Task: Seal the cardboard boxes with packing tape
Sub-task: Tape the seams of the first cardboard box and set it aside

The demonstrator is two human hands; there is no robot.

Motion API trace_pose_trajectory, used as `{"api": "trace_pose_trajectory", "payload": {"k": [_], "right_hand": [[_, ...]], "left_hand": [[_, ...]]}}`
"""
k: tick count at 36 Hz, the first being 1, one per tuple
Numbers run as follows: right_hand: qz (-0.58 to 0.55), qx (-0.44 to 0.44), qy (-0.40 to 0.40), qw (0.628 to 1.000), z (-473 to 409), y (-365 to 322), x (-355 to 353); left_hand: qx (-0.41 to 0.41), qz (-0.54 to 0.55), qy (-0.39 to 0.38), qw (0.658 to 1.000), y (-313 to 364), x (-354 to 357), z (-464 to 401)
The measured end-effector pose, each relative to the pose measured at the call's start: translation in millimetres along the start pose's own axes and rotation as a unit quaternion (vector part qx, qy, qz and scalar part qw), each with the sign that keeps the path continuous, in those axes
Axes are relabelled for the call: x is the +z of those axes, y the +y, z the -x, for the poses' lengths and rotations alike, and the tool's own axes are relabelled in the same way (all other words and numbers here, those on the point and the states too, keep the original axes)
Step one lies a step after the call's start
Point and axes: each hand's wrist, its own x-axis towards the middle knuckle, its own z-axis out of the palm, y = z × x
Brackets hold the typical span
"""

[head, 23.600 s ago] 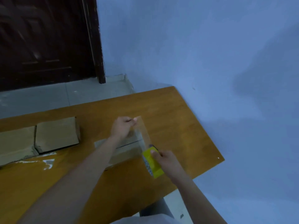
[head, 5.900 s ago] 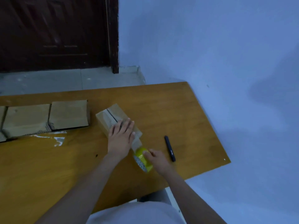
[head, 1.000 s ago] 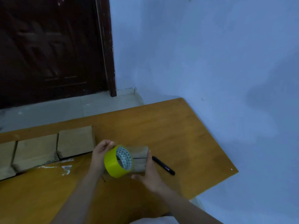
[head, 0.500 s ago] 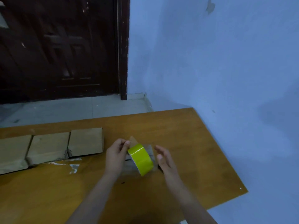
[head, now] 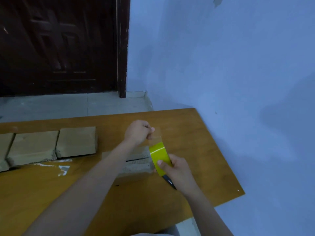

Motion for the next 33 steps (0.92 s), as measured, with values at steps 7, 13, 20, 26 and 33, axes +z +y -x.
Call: {"api": "trace_pose_trajectory", "payload": {"k": [7, 13, 20, 26, 33], "right_hand": [[0.035, 0.125, 0.0, 0.992, 11, 23, 15], [0.05, 0.137, -0.022, 0.989, 13, 23, 24], [0.066, 0.13, -0.06, 0.987, 6, 28, 31], [-0.028, 0.101, -0.135, 0.985, 9, 38, 33], [-0.063, 0.079, -0.06, 0.993, 10, 38, 16]], "left_hand": [[-0.031, -0.103, -0.009, 0.994, -30, 11, 3], [-0.035, -0.04, 0.055, 0.997, -64, 35, 15], [-0.055, 0.013, 0.048, 0.997, -68, 34, 7], [-0.088, 0.056, 0.042, 0.994, -71, 26, -6], [-0.09, -0.003, 0.037, 0.995, -69, 31, -6]]}}
